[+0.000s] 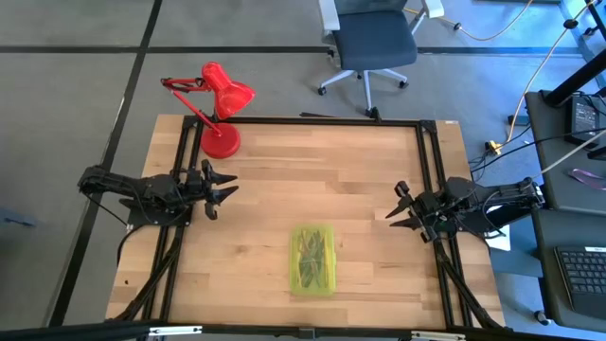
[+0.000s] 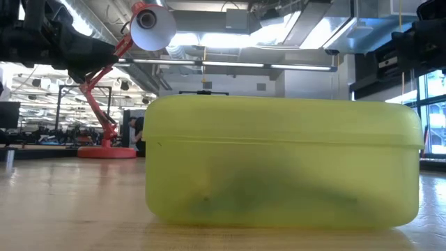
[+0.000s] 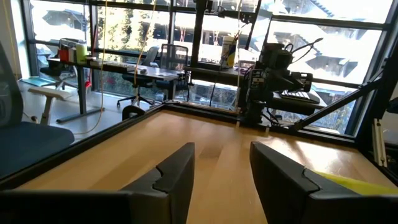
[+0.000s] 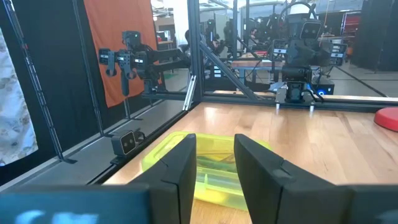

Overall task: Pick & place school supplies into a supply box
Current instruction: Return to Home Position

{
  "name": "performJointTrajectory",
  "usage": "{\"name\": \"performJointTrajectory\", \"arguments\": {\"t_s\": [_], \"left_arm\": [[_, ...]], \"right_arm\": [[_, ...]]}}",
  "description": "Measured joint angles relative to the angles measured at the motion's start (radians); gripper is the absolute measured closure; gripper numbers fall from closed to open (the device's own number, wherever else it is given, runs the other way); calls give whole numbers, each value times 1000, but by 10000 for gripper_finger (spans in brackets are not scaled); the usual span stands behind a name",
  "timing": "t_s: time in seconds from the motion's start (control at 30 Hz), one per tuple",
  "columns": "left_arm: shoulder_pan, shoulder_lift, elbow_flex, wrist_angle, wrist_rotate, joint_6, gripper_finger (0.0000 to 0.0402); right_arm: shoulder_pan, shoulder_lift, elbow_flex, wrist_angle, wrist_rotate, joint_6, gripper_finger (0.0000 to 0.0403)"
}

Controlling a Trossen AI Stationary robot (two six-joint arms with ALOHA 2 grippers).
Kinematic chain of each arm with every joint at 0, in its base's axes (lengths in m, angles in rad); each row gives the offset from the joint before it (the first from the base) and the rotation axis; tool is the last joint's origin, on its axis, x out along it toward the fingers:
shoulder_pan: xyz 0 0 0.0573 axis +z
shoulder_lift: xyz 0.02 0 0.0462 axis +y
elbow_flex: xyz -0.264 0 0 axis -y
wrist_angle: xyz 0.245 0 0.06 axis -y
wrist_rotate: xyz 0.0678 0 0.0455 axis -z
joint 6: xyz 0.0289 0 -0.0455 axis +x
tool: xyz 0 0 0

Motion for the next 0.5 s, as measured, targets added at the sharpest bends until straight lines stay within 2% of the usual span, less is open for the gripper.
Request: {"name": "performJointTrajectory", "arguments": {"t_s": [0.5], "left_arm": [[0,0,0,0,0,0,253]], "right_arm": [[0,0,0,0,0,-1,289]]}}
